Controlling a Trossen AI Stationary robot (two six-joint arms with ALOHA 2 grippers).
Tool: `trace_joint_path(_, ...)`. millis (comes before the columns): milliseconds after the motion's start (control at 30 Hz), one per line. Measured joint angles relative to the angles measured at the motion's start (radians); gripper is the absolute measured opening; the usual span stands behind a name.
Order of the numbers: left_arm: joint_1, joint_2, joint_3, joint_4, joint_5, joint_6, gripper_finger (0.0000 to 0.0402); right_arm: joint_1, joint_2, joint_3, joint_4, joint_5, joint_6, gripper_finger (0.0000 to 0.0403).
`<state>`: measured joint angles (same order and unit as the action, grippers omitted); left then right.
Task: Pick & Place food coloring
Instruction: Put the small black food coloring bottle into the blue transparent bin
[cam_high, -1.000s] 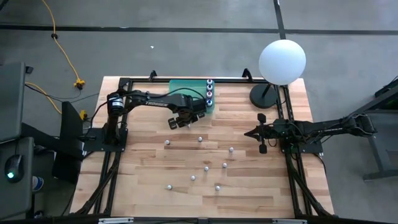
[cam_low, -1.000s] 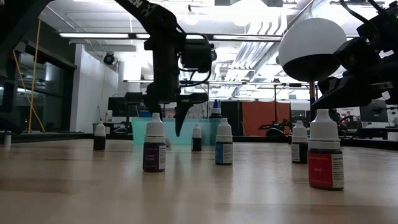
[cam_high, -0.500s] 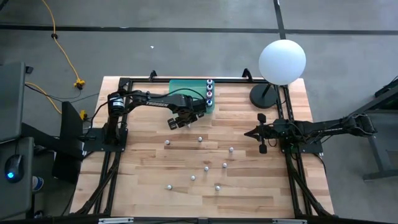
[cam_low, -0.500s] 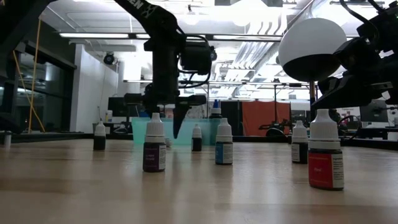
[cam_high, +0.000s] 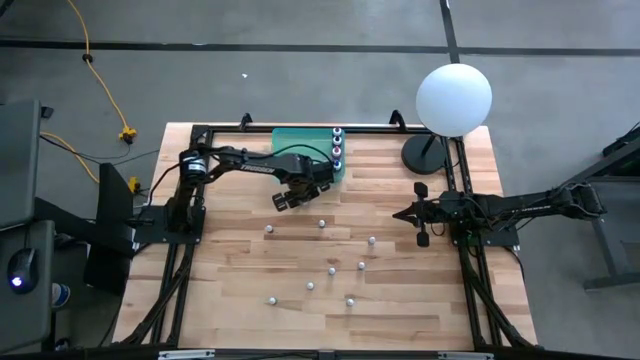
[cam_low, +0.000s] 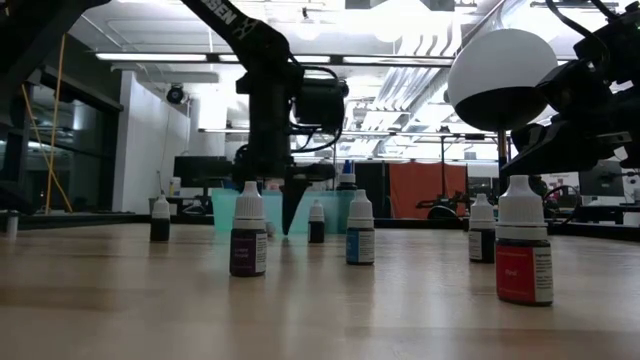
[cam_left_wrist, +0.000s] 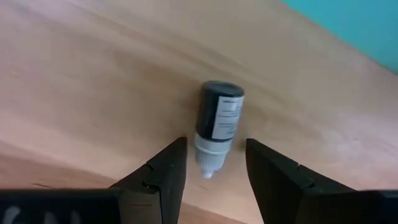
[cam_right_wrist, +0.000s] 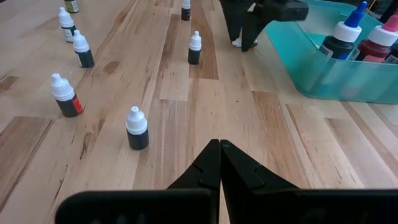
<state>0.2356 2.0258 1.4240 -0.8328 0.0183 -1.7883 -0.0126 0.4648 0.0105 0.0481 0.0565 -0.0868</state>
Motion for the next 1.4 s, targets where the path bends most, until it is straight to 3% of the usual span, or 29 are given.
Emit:
trace_joint_path(300,0.0,0.01,-0.001,0.01,0.019,0.004,0.0148,0.0,0.0,0.0,0.001,0.0,0.0,0.0)
trace_joint_path(800,0.0,0.012,-0.002,0.02,0.011,0.03,0.0031,0.0,0.0,0.0,0.001,0.0,0.0,0.0)
trace_joint_path(1033,0.0,0.017,0.03,0.016,0.035,0.031,0.0025,0.0,0.0,0.0,0.001,0.0,0.0,0.0)
trace_joint_path(1400,-0.001,0.019,0.23,-0.041,0.187,0.003,0.0025,0.0,0.0,0.0,0.0,0.0,0.0,0.0)
